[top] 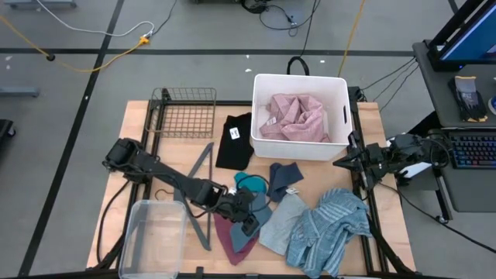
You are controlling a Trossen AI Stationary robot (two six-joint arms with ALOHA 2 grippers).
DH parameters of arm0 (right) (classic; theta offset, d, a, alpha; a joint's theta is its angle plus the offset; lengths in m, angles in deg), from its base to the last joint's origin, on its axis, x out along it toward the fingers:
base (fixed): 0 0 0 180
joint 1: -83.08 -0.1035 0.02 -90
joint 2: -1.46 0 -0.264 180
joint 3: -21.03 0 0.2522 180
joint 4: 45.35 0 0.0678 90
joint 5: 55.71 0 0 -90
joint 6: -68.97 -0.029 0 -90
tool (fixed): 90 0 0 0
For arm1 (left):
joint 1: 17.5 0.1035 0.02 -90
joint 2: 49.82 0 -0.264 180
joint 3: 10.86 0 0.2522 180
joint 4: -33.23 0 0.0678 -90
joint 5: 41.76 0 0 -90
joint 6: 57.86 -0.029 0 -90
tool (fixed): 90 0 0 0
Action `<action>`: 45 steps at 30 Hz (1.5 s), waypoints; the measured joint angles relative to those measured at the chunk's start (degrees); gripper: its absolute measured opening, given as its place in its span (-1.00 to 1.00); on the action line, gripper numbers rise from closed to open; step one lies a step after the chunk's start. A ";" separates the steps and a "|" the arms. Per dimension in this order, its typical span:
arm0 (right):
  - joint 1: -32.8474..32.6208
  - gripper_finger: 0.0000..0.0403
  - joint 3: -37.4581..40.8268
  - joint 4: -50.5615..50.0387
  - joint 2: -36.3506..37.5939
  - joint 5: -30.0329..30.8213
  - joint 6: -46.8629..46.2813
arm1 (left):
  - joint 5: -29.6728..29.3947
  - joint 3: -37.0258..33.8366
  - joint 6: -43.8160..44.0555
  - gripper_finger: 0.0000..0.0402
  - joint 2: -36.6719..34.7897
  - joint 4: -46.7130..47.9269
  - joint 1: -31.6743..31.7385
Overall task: Pick & Place Cloths
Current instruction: Put the gray sock in the gold wire basket
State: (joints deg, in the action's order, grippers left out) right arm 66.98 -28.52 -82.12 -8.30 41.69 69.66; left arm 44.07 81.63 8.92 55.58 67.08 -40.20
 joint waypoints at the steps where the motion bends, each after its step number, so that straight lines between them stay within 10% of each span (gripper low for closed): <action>1: 0.01 -1.00 0.00 0.00 0.00 0.01 0.00 | -0.04 0.01 0.31 0.21 0.01 0.29 -0.02; 45: 0.01 -1.00 -0.04 0.28 -0.02 0.04 -2.01 | 1.14 0.01 -0.31 0.22 10.17 6.82 0.10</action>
State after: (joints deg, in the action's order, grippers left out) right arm 66.98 -28.57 -81.83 -8.32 41.74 67.65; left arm 45.21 81.64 8.60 65.75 73.90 -40.11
